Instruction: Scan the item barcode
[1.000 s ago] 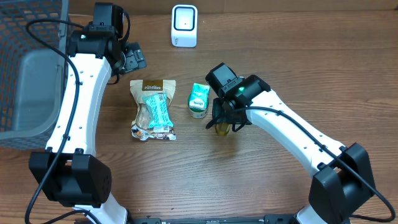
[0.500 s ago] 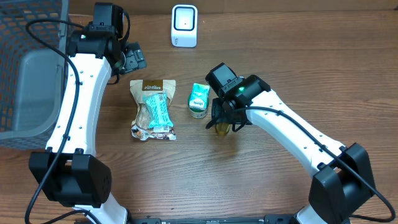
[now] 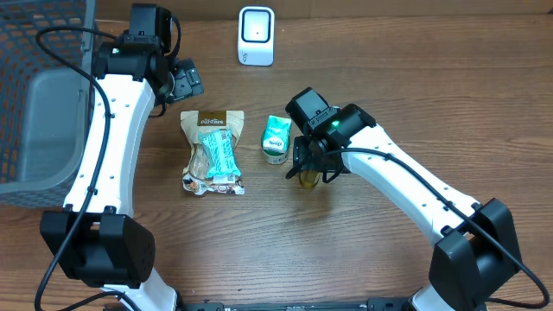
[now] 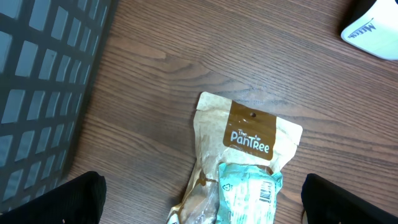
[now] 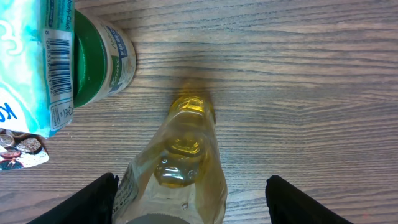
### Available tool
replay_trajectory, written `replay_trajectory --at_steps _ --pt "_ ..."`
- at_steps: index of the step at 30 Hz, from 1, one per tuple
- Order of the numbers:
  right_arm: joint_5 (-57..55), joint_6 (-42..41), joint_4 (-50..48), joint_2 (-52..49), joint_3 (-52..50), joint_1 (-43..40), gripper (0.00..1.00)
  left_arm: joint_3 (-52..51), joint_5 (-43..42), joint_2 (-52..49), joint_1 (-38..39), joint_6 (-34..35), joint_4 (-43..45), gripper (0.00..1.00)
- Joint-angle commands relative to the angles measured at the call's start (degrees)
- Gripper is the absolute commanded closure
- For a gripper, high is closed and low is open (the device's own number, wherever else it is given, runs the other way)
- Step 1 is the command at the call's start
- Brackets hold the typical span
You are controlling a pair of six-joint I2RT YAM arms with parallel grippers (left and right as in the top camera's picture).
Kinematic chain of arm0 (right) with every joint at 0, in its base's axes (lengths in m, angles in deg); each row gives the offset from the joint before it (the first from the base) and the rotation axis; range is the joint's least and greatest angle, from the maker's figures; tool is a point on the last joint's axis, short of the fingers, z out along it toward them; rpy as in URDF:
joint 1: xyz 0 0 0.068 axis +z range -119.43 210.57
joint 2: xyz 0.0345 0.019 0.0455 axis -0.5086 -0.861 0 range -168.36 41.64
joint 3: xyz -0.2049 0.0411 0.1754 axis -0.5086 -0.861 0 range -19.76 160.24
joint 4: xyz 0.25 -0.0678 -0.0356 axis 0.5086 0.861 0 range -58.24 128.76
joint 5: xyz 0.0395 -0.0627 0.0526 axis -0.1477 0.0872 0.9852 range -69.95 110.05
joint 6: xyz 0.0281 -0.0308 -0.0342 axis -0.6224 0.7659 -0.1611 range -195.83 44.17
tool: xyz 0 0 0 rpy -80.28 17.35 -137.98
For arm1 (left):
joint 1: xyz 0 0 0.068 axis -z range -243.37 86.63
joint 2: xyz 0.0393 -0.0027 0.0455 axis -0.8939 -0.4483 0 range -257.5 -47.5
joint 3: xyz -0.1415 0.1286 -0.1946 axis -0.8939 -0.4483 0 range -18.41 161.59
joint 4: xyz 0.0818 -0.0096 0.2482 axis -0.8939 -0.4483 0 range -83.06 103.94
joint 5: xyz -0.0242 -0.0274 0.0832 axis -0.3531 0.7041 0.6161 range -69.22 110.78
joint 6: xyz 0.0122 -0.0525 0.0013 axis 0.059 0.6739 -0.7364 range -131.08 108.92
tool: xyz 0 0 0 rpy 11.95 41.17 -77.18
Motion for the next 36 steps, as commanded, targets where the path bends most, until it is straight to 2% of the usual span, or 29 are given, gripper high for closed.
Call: replay_trajectory --at_steps 1,9,13,36 --pt "-0.57 -0.04 -0.17 -0.07 -0.31 0.15 0.27 0.72 -0.02 0.7 0.37 -0.74 0.09 0.01" --pt "-0.57 -0.02 0.24 -0.07 -0.31 0.15 0.25 0.72 -0.02 0.7 0.37 -0.74 0.09 0.01" --pt "-0.59 -0.02 0.22 -0.07 -0.31 0.15 0.21 0.72 0.0 0.7 0.37 -0.74 0.09 0.0" --pt "1.88 -0.28 -0.63 -0.07 -0.31 0.15 0.23 0.72 -0.02 0.7 0.37 -0.74 0.09 0.0"
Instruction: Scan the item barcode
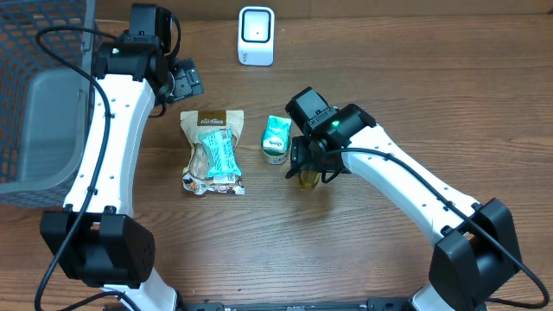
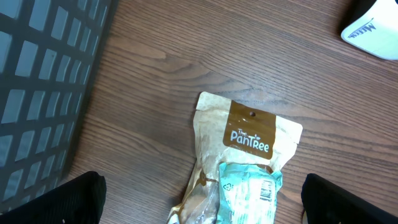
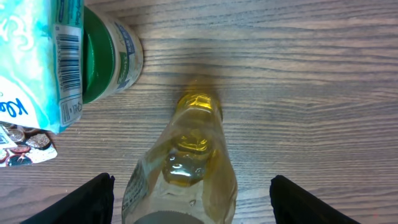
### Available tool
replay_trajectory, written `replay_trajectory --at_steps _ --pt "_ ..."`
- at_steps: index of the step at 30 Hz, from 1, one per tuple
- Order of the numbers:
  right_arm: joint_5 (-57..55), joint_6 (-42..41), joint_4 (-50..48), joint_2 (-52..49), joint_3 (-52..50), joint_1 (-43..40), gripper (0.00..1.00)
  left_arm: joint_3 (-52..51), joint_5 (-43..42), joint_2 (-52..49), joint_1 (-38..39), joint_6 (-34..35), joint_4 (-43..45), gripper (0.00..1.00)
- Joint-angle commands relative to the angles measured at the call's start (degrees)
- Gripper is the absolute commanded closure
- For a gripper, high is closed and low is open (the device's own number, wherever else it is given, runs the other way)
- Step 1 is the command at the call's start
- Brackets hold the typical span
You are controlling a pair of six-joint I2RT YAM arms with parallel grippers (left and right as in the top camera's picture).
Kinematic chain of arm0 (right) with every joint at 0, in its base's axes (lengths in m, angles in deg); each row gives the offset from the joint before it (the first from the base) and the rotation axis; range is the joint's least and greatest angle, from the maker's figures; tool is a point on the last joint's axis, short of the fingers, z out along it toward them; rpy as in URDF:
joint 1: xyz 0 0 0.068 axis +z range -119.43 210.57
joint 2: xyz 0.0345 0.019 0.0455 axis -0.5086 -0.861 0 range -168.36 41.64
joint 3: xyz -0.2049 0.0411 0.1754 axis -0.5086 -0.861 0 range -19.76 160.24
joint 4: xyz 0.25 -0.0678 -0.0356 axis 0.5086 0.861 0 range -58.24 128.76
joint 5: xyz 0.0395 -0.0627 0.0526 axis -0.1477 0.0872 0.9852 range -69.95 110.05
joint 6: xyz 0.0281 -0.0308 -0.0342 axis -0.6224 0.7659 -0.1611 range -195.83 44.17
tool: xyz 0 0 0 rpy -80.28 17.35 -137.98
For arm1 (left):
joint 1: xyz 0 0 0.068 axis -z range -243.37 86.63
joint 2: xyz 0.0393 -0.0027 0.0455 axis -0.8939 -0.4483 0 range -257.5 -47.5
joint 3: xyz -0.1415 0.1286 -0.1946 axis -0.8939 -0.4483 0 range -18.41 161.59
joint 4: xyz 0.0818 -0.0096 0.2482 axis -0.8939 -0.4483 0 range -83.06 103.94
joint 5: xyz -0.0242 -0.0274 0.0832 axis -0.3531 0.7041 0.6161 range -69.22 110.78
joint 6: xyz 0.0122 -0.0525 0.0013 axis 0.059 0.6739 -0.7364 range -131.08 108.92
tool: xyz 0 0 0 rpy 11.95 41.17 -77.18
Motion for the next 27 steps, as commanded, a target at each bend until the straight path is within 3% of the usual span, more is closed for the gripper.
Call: replay_trajectory --at_steps 1,17,27 --pt "0.44 -0.26 -0.48 -0.09 -0.31 0.15 0.23 0.72 -0.02 0.7 0.37 -0.74 0.09 0.0" --pt "0.59 -2.82 -0.59 -0.09 -0.31 0.15 0.27 0.72 -0.02 0.7 0.37 -0.74 0.09 0.0" --pt "1.22 -2.82 -0.35 -0.09 -0.31 0.17 0.37 0.72 0.0 0.7 0.37 -0.74 0.09 0.0"
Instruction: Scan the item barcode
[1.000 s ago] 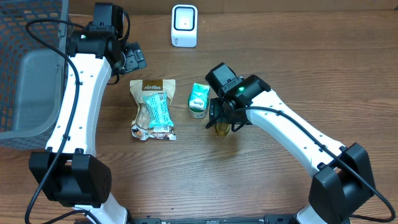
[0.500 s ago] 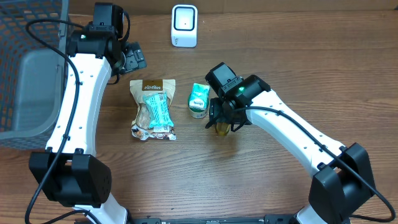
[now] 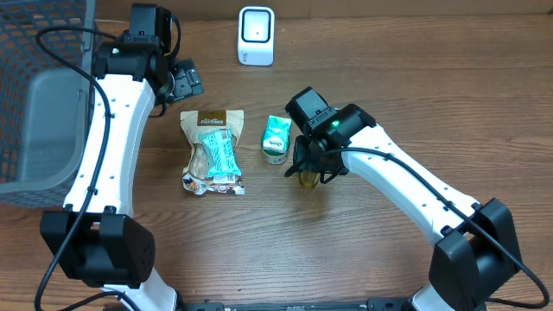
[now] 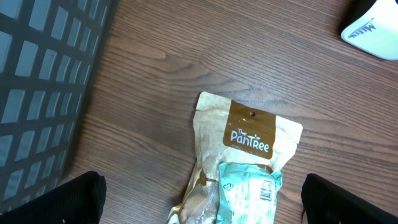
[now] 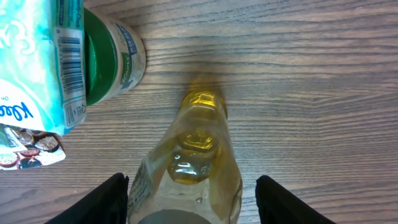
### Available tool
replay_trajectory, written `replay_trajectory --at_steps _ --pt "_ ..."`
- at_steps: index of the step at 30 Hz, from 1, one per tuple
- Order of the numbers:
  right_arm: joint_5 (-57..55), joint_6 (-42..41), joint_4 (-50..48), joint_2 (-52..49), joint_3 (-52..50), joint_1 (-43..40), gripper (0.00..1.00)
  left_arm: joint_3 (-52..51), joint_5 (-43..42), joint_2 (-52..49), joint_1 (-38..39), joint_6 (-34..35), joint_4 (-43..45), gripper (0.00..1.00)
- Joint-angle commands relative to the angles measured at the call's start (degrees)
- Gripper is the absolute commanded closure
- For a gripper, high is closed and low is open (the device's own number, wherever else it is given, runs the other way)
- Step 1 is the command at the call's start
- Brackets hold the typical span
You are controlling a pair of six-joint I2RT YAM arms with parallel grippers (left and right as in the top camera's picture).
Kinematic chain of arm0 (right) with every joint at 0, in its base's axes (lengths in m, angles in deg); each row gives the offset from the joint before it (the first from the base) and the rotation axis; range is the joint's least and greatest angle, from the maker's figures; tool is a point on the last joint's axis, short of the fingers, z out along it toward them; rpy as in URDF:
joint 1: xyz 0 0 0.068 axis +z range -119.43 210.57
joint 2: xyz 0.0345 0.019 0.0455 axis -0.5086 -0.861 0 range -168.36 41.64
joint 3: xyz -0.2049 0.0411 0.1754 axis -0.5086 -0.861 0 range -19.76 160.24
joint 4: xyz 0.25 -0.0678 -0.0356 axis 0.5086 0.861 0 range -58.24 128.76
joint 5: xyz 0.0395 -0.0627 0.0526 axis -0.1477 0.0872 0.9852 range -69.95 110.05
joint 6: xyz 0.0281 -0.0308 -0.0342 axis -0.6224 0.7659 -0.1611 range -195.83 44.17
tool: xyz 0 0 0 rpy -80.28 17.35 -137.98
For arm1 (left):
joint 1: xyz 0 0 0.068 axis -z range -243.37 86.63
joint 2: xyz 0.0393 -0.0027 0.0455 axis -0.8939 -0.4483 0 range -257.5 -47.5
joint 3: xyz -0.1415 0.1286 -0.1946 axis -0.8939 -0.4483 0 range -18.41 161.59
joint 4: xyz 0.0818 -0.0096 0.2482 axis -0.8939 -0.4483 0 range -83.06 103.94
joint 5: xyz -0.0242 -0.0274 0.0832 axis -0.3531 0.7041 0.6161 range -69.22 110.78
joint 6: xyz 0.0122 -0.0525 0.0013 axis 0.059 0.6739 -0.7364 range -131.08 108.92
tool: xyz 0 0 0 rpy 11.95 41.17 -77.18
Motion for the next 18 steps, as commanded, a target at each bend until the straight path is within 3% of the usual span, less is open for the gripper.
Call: replay_trajectory --at_steps 1,18 --pt "0.31 -0.46 -0.46 -0.07 -0.31 0.17 0.38 0.72 -0.02 0.7 0.37 -0.74 0.09 0.0" --pt "-0.81 -9.9 -2.16 -0.92 -0.59 0.15 0.41 0.72 -0.02 0.7 0.37 -0.74 0.09 0.0"
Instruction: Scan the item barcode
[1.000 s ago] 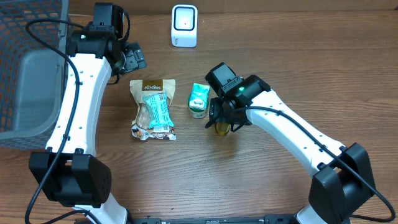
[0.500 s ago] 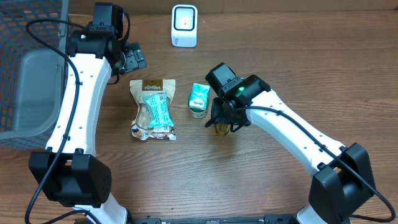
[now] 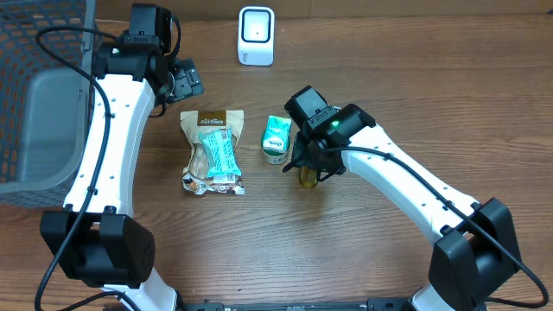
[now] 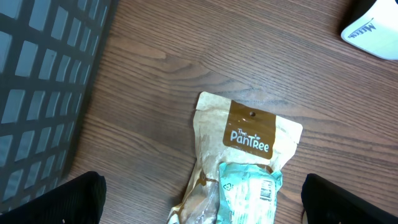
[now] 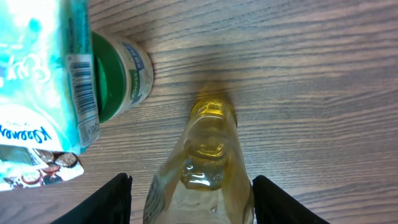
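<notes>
A small clear bottle of yellow liquid stands on the wooden table, also visible as the bottle from overhead. My right gripper is lowered over it and open, one dark finger on each side, with a narrow gap still showing at the left. The white barcode scanner stands at the table's far edge. My left gripper hangs open above the brown snack bag, holding nothing.
A teal packet leans on a green-lidded jar just left of the bottle. The snack bag lies further left. A dark wire basket fills the left edge. The scanner's corner shows in the left wrist view.
My right gripper's fingers stand a little closer to the bottle's sides, and the wrist view has shifted slightly over it. The left arm and all the items are where they were.
My right gripper was open and wide around the yellow bottle, and it stayed so at the second moment. By the third its fingers had drawn inward, and now they are narrower still. The left arm has held still above the snack bag throughout.
</notes>
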### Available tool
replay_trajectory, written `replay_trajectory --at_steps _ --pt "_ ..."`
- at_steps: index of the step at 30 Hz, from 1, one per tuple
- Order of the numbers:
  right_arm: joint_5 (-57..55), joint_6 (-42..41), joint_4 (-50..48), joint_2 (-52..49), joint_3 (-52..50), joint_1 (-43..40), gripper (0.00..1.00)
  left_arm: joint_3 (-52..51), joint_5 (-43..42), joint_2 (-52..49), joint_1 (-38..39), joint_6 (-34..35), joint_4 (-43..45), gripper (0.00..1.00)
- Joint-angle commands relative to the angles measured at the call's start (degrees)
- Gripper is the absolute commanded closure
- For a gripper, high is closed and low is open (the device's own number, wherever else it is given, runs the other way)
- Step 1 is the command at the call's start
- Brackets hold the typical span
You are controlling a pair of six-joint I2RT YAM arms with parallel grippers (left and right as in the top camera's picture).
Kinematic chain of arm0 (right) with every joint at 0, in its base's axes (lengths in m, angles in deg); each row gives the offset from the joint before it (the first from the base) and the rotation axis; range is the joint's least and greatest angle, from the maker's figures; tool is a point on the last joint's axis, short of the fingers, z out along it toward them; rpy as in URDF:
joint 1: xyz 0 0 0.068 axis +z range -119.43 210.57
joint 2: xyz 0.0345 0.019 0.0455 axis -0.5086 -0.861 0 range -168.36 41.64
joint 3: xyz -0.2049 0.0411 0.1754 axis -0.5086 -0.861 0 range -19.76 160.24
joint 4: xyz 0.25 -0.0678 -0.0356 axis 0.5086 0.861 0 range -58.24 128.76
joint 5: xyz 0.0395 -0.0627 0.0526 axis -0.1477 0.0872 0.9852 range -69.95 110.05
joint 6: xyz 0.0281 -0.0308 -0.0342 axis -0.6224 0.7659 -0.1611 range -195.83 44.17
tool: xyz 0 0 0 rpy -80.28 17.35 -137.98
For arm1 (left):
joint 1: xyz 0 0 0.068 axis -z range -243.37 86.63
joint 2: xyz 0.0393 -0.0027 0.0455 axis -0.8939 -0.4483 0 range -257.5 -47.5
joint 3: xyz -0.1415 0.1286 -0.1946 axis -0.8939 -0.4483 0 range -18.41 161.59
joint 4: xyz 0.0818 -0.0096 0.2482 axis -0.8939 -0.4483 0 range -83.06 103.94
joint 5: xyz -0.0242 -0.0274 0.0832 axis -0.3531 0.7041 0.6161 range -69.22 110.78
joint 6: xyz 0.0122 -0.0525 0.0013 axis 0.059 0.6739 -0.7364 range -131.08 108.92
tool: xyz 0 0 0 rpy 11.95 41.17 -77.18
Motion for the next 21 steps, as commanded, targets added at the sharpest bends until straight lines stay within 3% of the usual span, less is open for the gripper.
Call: replay_trajectory --at_steps 1,11,16,21 --pt "-0.83 -3.76 -0.17 -0.7 -0.52 0.17 0.42 0.72 0.0 0.7 0.37 -0.72 0.09 0.0" --pt "-0.96 -3.76 0.44 -0.72 -0.57 0.17 0.55 0.72 -0.02 0.7 0.37 -0.74 0.09 0.0" --pt "-0.96 -3.69 1.84 0.17 0.2 -0.81 0.71 0.72 -0.02 0.7 0.37 -0.74 0.09 0.01" --pt "1.51 -2.27 4.92 4.22 2.54 -5.25 0.73 0.72 -0.02 0.7 0.37 -0.74 0.09 0.0"
